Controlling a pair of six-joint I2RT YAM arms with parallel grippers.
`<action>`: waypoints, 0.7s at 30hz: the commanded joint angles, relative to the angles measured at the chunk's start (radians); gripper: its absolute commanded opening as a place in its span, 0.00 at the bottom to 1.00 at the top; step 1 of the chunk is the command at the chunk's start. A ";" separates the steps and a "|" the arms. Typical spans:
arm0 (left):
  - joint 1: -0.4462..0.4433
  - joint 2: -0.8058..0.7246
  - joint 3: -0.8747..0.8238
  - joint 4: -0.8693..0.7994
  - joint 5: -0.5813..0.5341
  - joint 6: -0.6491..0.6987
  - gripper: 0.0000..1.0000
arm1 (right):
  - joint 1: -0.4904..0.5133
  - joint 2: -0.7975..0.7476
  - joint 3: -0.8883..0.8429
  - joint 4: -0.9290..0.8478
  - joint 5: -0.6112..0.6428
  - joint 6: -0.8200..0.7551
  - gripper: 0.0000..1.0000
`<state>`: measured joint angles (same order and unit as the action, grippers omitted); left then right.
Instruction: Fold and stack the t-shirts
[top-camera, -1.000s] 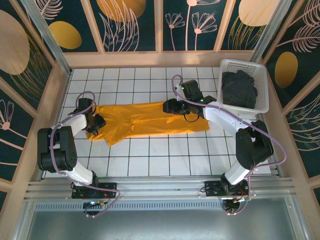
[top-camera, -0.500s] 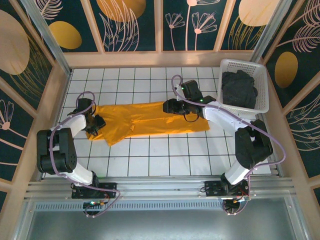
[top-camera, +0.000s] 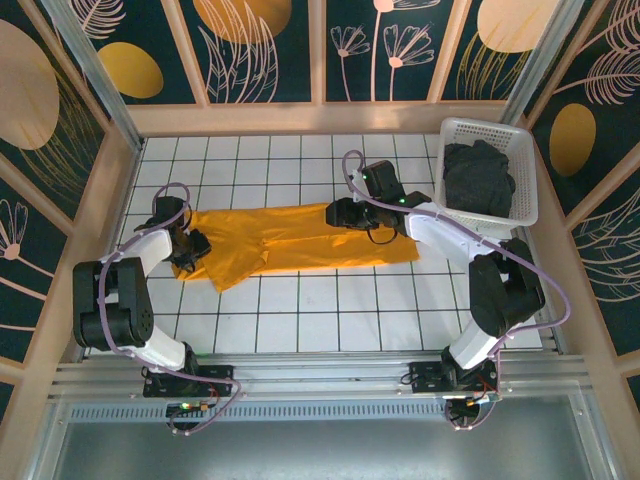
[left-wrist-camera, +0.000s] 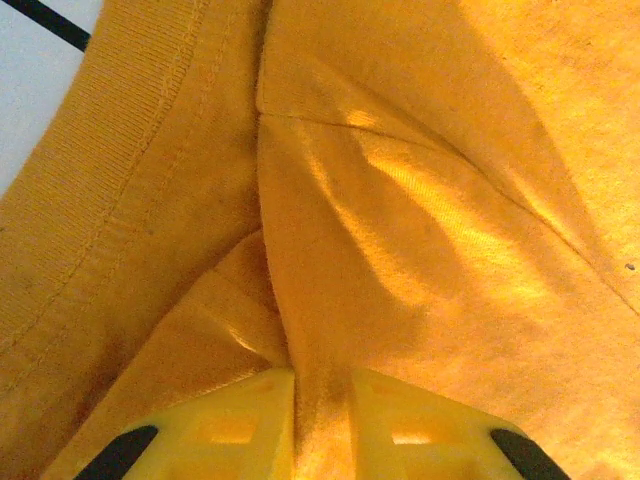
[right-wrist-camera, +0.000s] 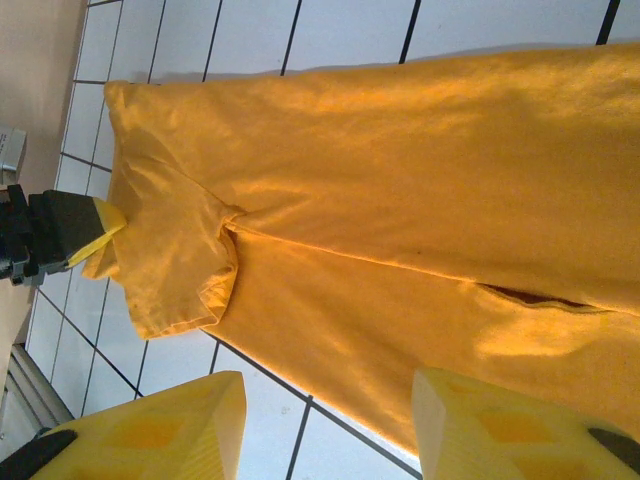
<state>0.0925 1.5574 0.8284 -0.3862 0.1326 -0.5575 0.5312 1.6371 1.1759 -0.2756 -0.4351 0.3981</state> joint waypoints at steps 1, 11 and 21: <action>-0.007 -0.027 0.011 -0.022 0.012 -0.007 0.21 | 0.001 0.013 0.016 0.012 0.015 -0.005 0.48; -0.036 -0.025 0.039 -0.046 -0.017 -0.012 0.19 | 0.001 0.036 0.036 0.009 0.016 -0.008 0.48; -0.047 0.009 0.044 -0.074 -0.063 0.007 0.00 | 0.001 0.024 0.024 0.013 0.030 0.002 0.47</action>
<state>0.0502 1.5539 0.8513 -0.4210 0.1051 -0.5606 0.5312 1.6646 1.1831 -0.2756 -0.4221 0.3981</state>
